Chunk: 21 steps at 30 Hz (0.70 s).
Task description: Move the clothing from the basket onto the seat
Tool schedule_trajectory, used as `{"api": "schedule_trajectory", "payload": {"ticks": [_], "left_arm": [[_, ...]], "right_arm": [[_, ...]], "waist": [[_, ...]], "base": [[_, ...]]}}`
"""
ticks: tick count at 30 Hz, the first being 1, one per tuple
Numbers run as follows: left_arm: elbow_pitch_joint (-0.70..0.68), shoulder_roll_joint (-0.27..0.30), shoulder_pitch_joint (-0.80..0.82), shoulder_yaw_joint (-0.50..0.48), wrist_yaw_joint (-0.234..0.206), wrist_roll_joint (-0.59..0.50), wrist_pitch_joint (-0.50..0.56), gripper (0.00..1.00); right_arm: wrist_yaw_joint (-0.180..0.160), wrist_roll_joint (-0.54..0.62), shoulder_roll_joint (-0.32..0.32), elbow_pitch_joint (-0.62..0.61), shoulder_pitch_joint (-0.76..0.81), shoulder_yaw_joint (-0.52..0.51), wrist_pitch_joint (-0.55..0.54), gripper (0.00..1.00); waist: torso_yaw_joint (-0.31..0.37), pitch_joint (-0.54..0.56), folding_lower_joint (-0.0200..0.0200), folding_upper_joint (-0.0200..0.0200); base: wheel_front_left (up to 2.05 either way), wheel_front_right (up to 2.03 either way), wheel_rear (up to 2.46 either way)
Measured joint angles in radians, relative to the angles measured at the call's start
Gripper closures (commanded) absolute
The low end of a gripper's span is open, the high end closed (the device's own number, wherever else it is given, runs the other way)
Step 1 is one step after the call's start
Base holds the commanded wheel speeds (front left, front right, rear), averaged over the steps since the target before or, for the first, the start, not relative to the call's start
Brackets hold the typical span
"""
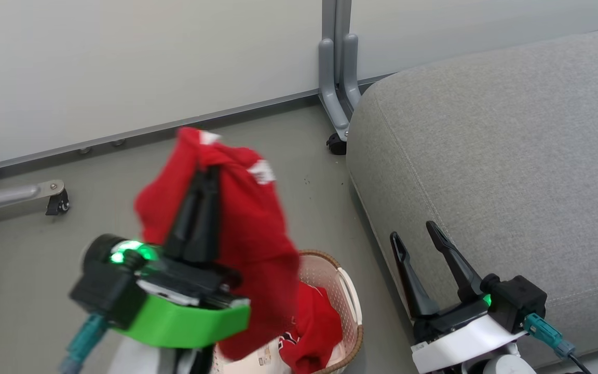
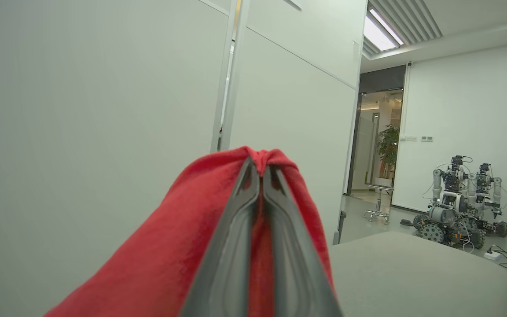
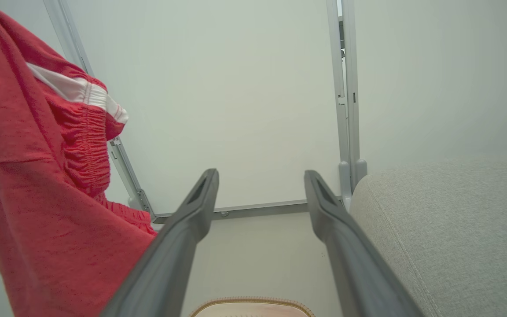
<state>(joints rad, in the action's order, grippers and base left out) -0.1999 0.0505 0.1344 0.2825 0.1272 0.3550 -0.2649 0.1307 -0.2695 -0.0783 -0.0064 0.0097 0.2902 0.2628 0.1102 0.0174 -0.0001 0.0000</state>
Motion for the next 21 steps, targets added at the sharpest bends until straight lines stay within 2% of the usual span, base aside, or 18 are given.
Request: {"api": "schedule_trajectory", "payload": {"ticks": [6, 18, 21], "left_arm": [[0.011, 0.008, 0.041, 0.115, 0.001, 0.006, 0.0, 1.0], [-0.009, 0.008, 0.046, 0.115, 0.001, 0.026, 0.0, 1.0], [-0.008, 0.008, 0.05, 0.111, 0.001, 0.026, 0.0, 1.0]], "right_arm": [[0.0, -0.002, 0.002, 0.0, 0.006, 0.01, 0.0, 0.0], [0.0, -0.002, -0.001, 0.001, 0.005, 0.009, 0.0, 0.0], [0.0, -0.004, -0.025, -0.012, 0.0, 0.026, 0.0, 0.0]], "waist": [[-0.004, -0.011, 0.0, 0.0], [0.001, -0.01, 0.0, 0.0], [0.001, -0.012, 0.0, 0.0]], "base": [[0.0, 0.0, 0.0], [0.0, 0.0, 0.0], [0.0, 0.0, 0.0]]}}
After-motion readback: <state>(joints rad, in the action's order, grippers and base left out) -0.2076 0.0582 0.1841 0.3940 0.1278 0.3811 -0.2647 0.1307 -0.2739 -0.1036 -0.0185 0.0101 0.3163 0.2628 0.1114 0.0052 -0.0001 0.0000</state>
